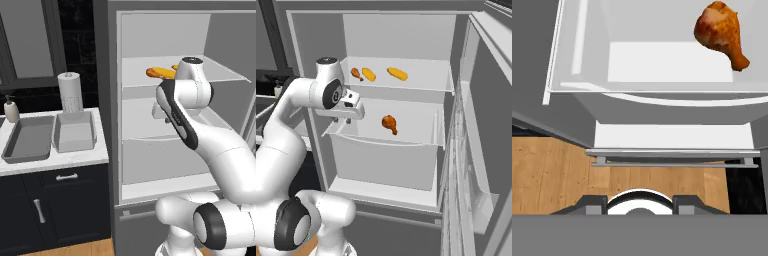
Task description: Place one corn and one chicken drumstick in each tupperware on the nearby counter, to pack two identical lunches.
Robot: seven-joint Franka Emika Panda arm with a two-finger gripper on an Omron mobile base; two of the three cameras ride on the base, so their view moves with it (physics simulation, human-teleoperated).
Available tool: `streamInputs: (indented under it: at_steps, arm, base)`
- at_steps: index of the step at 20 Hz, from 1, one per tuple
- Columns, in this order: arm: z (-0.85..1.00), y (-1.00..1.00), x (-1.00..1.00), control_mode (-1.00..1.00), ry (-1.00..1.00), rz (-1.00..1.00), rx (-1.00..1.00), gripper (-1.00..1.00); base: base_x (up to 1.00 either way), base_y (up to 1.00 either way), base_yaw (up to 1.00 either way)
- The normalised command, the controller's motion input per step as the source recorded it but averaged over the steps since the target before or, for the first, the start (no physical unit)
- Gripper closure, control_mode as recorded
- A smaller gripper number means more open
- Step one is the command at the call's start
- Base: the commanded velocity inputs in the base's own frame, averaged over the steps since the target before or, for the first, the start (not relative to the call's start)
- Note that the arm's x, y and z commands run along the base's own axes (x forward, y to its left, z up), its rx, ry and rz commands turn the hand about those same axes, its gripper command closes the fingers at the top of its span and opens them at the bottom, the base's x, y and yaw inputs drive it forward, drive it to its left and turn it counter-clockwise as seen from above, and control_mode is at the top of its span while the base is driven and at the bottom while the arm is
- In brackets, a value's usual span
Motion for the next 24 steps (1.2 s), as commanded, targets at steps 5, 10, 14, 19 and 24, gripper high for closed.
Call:
streamInputs:
  at_steps: [5,10,14,19,24]
  arm:
    - [-0.11,0.0,-0.01,-1.0,0.04,0.0,0.02,-1.0]
    - [-0.41,0.0,0.0,-1.0,0.24,0.0,-0.05,-1.0]
    - [-0.85,-0.15,-0.01,-1.0,0.15,0.0,-0.14,-1.0]
    - [-0.85,-0.5,-0.07,-1.0,-0.14,0.0,-0.08,-1.0]
    - [-0.36,-0.47,-0.21,-1.0,-0.53,0.08,0.0,-1.0]
  base:
    - [0.0,0.0,0.0]
    - [0.0,0.0,0.0]
    - [0.0,0.0,0.0]
    - [0.0,0.0,0.0]
    - [0.0,0.0,0.0]
